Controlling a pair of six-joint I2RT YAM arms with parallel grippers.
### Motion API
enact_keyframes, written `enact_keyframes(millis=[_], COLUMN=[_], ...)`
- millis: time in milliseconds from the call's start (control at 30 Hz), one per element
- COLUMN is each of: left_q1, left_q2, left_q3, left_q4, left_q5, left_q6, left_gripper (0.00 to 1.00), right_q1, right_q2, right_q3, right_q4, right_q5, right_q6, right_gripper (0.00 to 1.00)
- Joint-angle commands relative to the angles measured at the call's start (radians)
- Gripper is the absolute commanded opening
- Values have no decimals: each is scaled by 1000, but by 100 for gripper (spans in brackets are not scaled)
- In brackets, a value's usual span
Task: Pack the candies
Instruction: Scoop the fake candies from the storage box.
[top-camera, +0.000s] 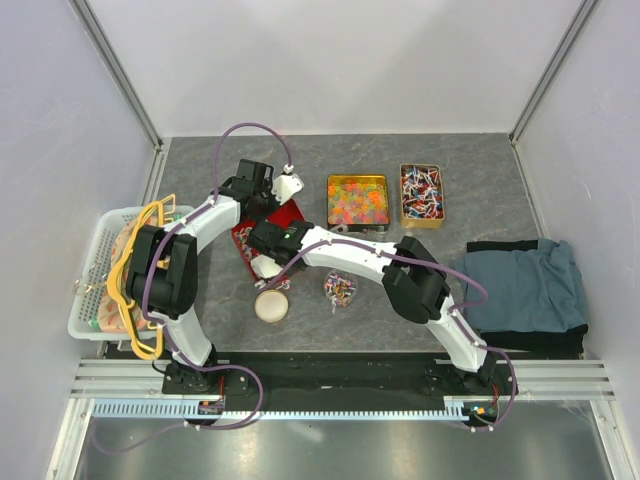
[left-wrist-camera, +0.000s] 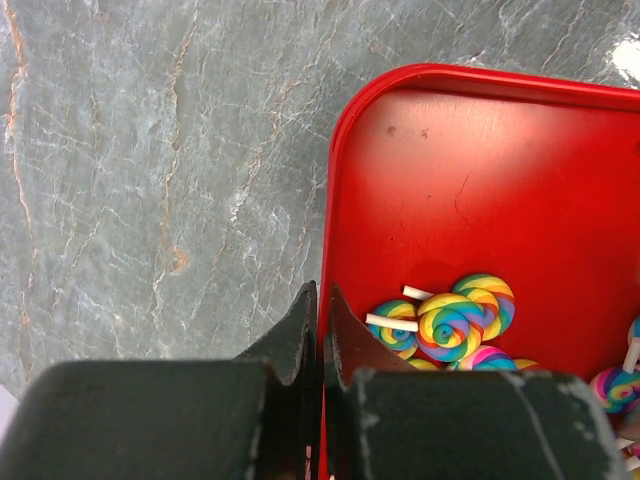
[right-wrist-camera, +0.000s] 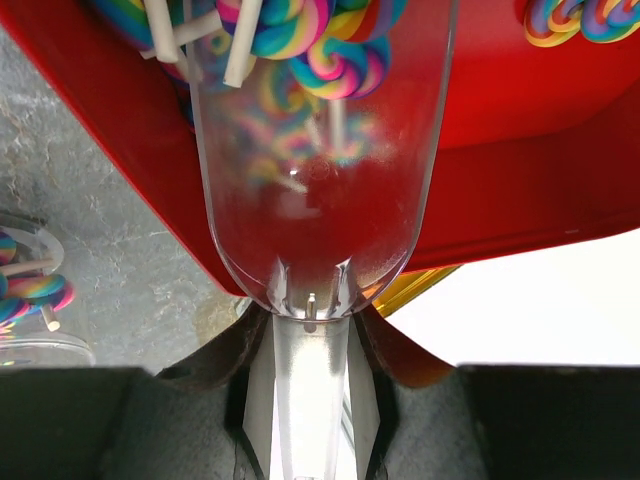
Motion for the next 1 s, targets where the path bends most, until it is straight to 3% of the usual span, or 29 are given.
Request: enact_keyframes(millis=[0, 200, 400, 700, 967], left_q1=[-23, -24, -32, -35, -34], left_q2=[-28, -30, -38, -57, -59], left_q3=[34, 25, 14, -15, -32], left_q4=[168, 174, 181, 194, 198], left_q5=[26, 25, 28, 32, 29], left_q6=[-119, -129, -142, -157, -156], left_gripper=[2, 2, 2, 2, 2], right_q1=[47, 62, 61, 58, 45], right_q2=[69, 89, 146, 135, 90], right_q3=[-19, 27, 181, 145, 130], right_q4=[125, 171, 62, 126, 181], right_q5=[-248, -185, -292, -346, -301], right_q6=[20, 35, 105, 217, 342], right_gripper=[0, 0, 0, 0, 0])
